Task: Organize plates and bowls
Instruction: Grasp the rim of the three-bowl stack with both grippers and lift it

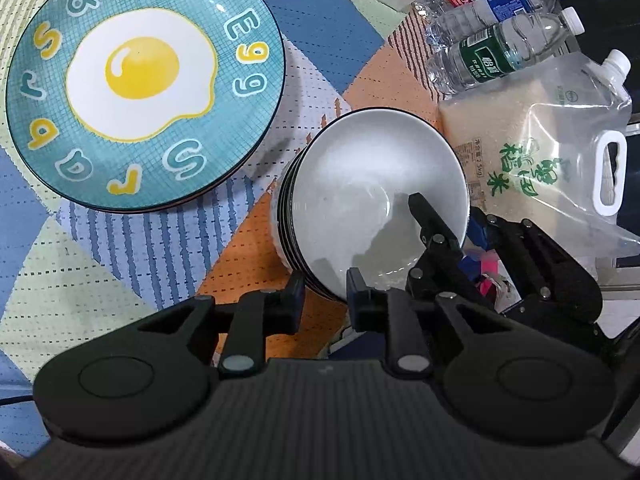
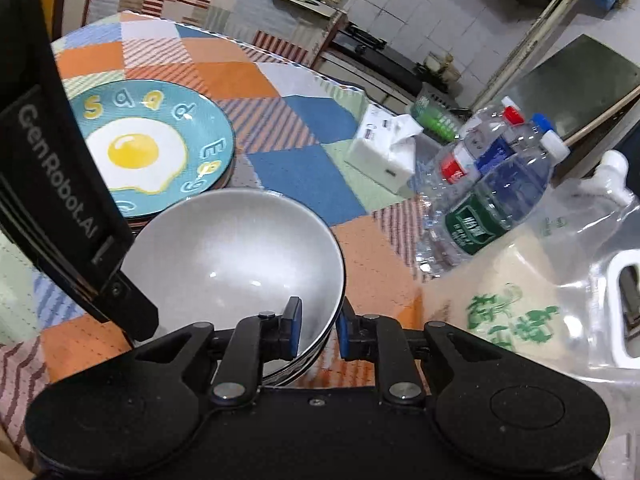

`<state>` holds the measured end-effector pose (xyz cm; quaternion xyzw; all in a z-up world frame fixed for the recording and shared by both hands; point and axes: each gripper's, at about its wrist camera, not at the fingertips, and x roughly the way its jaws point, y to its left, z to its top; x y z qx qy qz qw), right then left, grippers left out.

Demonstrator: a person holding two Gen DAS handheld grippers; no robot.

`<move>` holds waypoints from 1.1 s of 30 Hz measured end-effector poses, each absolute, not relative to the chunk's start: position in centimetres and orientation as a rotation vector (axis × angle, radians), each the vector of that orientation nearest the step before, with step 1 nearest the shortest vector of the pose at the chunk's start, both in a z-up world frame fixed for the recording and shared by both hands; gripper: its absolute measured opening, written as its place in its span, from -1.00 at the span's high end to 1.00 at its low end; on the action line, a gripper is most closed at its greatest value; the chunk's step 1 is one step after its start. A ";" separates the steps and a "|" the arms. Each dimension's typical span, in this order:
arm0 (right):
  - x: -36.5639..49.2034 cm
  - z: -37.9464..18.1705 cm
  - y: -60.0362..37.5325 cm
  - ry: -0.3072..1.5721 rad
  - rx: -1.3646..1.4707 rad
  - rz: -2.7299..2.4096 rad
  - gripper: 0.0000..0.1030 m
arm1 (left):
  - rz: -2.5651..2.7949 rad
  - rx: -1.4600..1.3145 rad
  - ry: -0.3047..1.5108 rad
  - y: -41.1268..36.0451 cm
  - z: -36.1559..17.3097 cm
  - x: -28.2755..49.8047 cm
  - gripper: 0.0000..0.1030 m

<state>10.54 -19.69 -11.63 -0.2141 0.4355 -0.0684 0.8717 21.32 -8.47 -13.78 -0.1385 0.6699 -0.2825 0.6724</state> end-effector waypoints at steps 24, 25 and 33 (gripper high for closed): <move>3.0 -10.5 -24.6 0.779 -0.073 0.140 -0.87 | -0.623 -0.263 1.202 -6.3 -11.1 20.2 0.08; 3.0 -11.1 -24.5 0.783 -0.069 0.146 -0.87 | -0.623 -0.279 1.209 -6.3 -11.5 20.2 0.07; 4.4 -15.7 -23.4 0.867 -0.119 0.175 -0.87 | -0.606 -0.323 1.235 -6.7 -14.5 20.2 -0.01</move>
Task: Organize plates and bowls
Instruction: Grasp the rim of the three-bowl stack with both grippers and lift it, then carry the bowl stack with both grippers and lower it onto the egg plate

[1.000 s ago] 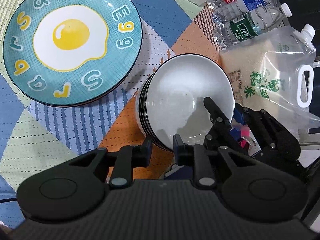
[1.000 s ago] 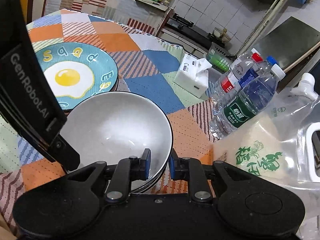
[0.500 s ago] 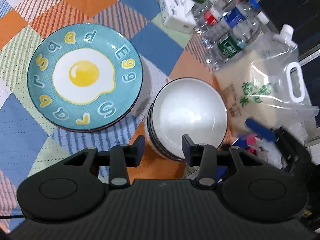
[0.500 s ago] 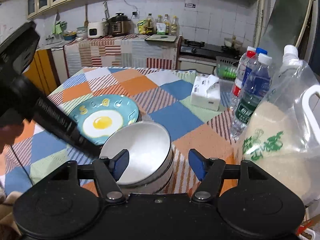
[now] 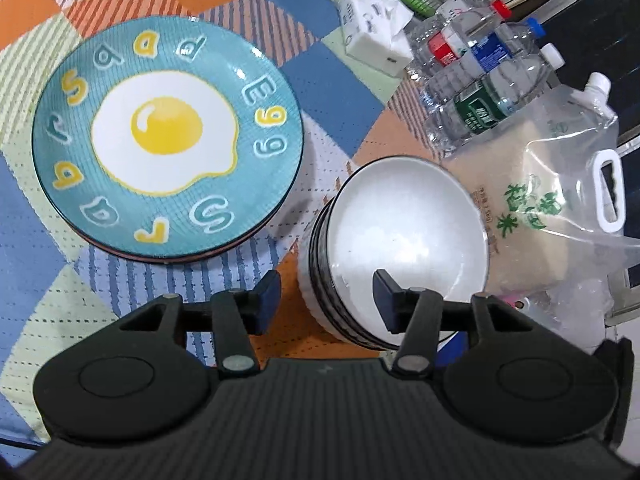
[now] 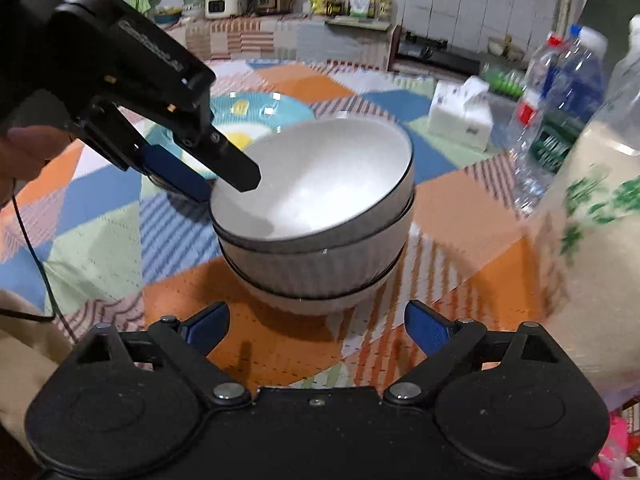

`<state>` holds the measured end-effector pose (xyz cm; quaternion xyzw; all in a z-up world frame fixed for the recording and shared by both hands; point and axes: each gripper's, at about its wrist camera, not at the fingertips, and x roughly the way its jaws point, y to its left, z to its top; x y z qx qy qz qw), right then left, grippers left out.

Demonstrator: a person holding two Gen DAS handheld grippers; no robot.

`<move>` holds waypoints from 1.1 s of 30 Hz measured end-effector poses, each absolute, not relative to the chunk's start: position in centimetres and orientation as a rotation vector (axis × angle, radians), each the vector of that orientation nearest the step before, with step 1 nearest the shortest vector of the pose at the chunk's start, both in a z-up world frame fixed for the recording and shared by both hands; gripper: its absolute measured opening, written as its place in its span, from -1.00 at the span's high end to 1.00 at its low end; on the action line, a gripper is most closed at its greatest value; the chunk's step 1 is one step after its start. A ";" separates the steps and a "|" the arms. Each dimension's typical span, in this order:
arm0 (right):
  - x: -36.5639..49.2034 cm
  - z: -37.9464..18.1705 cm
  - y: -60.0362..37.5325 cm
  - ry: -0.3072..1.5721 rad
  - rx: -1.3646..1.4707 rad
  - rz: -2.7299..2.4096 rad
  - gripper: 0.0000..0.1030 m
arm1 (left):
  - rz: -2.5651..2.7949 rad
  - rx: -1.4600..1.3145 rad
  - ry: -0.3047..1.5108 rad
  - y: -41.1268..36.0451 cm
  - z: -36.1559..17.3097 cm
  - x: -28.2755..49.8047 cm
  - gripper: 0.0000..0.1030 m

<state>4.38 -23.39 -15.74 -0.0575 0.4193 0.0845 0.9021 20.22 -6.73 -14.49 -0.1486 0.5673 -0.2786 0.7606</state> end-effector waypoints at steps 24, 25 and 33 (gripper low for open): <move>8.7 -19.8 -24.0 0.866 -0.125 0.226 -0.92 | -0.624 -0.439 1.230 -7.5 -18.4 19.3 0.14; 8.9 -19.8 -23.9 0.864 -0.131 0.239 -0.92 | -0.627 -0.443 1.228 -7.5 -18.4 19.3 0.19; 9.6 -20.0 -23.9 0.824 -0.125 0.295 -0.92 | -0.653 -0.461 1.240 -7.3 -18.5 19.7 0.20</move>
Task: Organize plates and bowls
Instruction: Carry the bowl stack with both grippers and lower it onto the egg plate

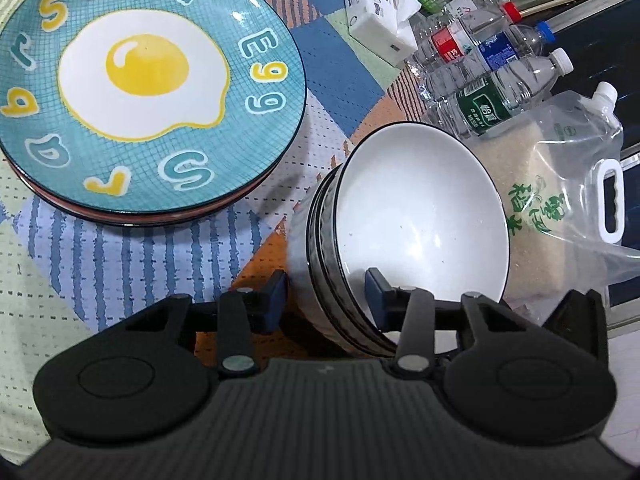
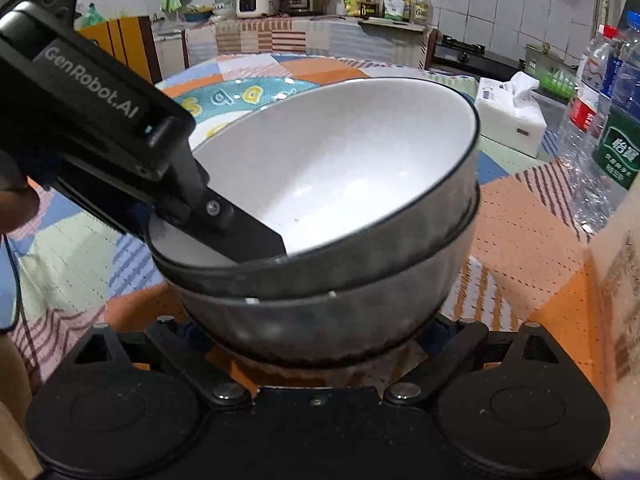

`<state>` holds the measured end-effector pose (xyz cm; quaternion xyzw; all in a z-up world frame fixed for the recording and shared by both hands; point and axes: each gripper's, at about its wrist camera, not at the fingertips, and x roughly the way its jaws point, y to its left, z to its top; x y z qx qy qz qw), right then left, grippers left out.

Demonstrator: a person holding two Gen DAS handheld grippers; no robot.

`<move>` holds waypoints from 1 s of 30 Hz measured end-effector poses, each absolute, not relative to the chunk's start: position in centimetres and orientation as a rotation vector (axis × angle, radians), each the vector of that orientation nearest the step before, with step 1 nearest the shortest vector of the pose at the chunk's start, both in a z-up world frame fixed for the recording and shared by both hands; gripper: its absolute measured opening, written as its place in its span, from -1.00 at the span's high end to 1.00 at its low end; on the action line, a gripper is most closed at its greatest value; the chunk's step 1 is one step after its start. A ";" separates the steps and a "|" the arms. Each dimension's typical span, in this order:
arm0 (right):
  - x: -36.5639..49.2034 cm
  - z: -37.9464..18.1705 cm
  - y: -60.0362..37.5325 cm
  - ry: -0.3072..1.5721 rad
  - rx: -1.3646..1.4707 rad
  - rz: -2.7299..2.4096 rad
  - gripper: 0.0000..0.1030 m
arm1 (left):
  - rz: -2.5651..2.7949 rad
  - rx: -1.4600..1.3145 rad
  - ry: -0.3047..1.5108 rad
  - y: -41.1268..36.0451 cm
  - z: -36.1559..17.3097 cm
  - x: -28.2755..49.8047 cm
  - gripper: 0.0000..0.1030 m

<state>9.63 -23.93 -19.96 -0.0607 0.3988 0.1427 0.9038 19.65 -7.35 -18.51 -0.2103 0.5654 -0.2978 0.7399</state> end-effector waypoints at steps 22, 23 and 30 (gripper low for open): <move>7.9 -19.3 -23.1 0.742 -0.128 0.229 -0.94 | -0.726 -0.378 1.267 -8.0 -16.6 19.2 0.19; 8.1 -19.1 -23.1 0.734 -0.132 0.228 -0.94 | -0.731 -0.376 1.262 -8.0 -16.3 19.2 0.19; 7.8 -17.4 -22.4 0.702 -0.166 0.214 -0.94 | -0.739 -0.348 1.245 -7.6 -13.8 19.1 0.19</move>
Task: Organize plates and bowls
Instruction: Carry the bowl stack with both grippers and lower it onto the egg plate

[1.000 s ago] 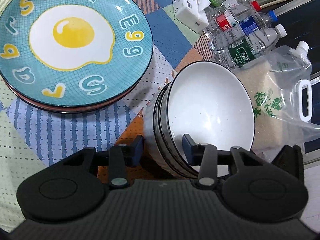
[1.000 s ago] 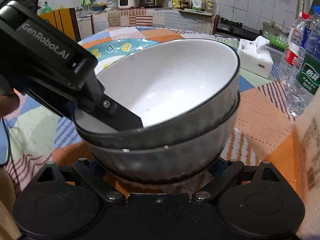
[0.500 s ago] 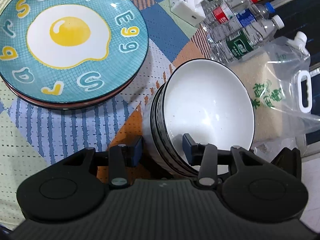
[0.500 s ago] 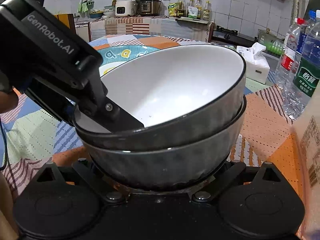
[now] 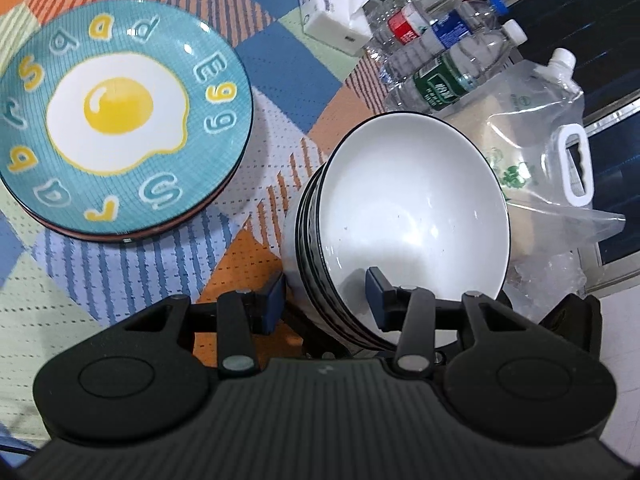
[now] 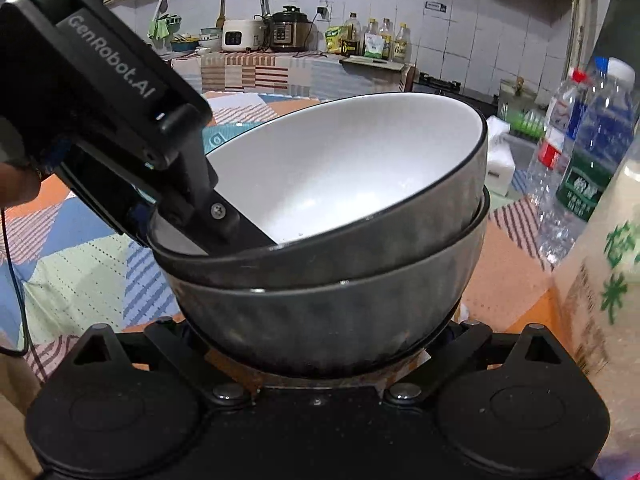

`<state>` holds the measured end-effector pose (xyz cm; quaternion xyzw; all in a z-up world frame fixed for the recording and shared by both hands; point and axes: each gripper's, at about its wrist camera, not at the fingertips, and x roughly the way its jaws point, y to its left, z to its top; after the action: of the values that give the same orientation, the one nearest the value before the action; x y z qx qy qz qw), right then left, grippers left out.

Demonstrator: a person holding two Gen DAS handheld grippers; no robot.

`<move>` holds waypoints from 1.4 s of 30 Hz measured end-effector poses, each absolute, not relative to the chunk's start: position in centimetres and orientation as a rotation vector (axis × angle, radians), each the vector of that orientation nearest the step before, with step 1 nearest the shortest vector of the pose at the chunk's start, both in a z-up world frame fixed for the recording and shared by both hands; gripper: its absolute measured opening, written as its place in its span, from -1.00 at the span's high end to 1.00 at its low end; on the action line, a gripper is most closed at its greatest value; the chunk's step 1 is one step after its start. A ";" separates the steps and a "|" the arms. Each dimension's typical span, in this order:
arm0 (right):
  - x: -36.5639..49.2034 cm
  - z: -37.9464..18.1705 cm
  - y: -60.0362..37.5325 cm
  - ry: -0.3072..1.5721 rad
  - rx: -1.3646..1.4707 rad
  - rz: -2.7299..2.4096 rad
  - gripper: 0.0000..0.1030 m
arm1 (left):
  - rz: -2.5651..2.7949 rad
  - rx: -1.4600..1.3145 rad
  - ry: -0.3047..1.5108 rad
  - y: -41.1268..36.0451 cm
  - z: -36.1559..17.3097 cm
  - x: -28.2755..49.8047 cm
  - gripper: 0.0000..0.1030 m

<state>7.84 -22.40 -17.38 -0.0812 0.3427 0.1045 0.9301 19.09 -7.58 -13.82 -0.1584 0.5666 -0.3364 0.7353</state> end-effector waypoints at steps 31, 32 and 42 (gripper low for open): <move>19.1 -14.9 -13.9 0.626 -0.219 0.386 -0.94 | -0.594 -0.344 1.116 3.2 -11.2 26.8 0.19; 19.5 -15.1 -13.8 0.637 -0.217 0.394 -0.94 | -0.585 -0.341 1.124 3.3 -11.5 27.0 0.19; 23.1 -16.9 -12.3 0.692 -0.192 0.400 -0.94 | -0.532 -0.328 1.140 3.7 -13.5 28.8 0.19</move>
<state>23.05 -12.32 -16.89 -0.0931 0.3365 0.1946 0.9166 28.77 3.74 -13.48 -0.1528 0.5308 -0.2477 0.7960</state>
